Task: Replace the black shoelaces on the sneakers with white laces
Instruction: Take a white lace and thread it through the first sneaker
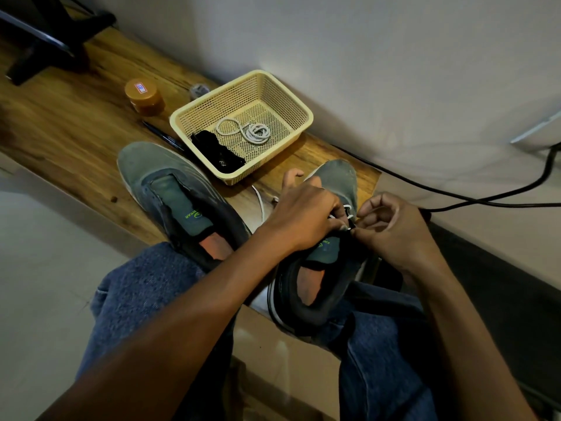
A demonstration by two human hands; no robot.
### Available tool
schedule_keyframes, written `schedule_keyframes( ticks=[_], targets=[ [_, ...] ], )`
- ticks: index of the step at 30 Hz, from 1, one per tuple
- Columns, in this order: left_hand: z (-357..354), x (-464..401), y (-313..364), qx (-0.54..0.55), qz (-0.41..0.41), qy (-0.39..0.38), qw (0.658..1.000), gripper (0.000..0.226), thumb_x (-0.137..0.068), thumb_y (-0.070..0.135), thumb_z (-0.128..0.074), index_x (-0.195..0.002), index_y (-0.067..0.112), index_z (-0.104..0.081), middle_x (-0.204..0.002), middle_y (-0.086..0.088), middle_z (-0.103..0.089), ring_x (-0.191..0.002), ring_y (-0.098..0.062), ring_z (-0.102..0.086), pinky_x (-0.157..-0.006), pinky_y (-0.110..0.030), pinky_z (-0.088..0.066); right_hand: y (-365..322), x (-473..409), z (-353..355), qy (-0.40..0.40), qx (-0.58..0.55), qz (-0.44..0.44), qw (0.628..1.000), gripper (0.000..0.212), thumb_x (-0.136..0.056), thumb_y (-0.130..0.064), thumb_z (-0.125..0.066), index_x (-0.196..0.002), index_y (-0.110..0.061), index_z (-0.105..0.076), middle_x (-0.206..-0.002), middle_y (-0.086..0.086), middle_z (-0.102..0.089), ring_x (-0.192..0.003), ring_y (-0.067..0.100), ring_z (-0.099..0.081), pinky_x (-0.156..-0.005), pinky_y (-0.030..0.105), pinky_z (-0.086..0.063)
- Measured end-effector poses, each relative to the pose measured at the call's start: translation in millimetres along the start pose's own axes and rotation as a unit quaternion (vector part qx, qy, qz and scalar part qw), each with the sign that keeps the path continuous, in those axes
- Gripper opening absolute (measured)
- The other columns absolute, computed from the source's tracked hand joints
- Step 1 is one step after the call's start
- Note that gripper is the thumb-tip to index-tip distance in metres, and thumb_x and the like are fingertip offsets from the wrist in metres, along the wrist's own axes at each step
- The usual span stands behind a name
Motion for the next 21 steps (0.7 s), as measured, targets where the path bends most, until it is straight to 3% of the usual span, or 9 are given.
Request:
schedule_keyframes(
  ticks=[6,11,16,18,21],
  targets=[
    [-2.0,-1.3,-2.7,0.003,0.005,-0.001,1.000,0.024,-0.090,0.051,-0.056,-0.100,0.033,-0.069,-0.091,0.011,-0.054,-0.114,-0.008,-0.043,-0.104,-0.035,-0.011,-4.7,2.7,0.3,-0.012,0.060,0.040,0.997,0.023,-0.074,0.001,-0.072,-0.083,-0.015,-0.058,-0.079,0.013,-0.065,-0.065,0.021,-0.057,-0.067,0.043,-0.053],
    [-3.0,-2.0,-2.6,-0.006,0.010,0.020,1.000,0.021,-0.087,0.051,-0.060,-0.097,0.035,-0.070,-0.101,0.007,-0.062,-0.115,-0.007,-0.043,-0.107,-0.037,-0.010,-4.8,2.1,-0.9,-0.010,0.079,0.047,0.996,0.018,-0.078,-0.003,-0.069,-0.084,-0.015,-0.057,-0.076,0.009,-0.065,-0.063,0.019,-0.057,-0.061,0.037,-0.051],
    [-2.3,-2.4,-5.4,0.000,0.037,0.047,0.998,0.021,-0.079,0.055,-0.066,-0.091,0.038,-0.069,-0.094,0.013,-0.060,-0.115,-0.008,-0.043,-0.105,-0.037,-0.010,4.5,-2.4,2.9,0.002,-0.043,-0.049,0.998,0.017,-0.087,0.005,-0.062,-0.086,-0.010,-0.055,-0.075,0.013,-0.062,-0.048,0.003,-0.057,-0.044,0.016,-0.045],
    [-0.2,-3.2,-9.6,0.010,0.049,0.047,0.998,0.027,-0.075,0.058,-0.069,-0.093,0.038,-0.065,-0.091,0.018,-0.059,-0.114,-0.009,-0.043,-0.103,-0.039,-0.013,5.0,-3.7,1.3,0.001,-0.028,-0.051,0.998,0.019,-0.085,0.006,-0.064,-0.085,-0.010,-0.056,-0.077,0.013,-0.064,-0.055,0.009,-0.061,-0.048,0.019,-0.048],
    [2.7,-3.9,-14.2,0.003,0.056,0.025,0.998,0.042,-0.069,0.062,-0.070,-0.101,0.038,-0.056,-0.105,0.018,-0.055,-0.117,-0.011,-0.038,-0.100,-0.040,-0.016,3.2,-5.3,-0.7,0.025,0.003,-0.044,0.999,0.023,-0.082,0.006,-0.066,-0.080,-0.015,-0.057,-0.079,0.014,-0.067,-0.070,0.026,-0.065,-0.062,0.036,-0.056]
  ],
)
Point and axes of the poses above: each hand's wrist, its own x-axis away from the middle knuckle, its own z-axis out of the back of the hand, y = z × x, the point moved 3 cm from there along -x, towards the middle knuckle
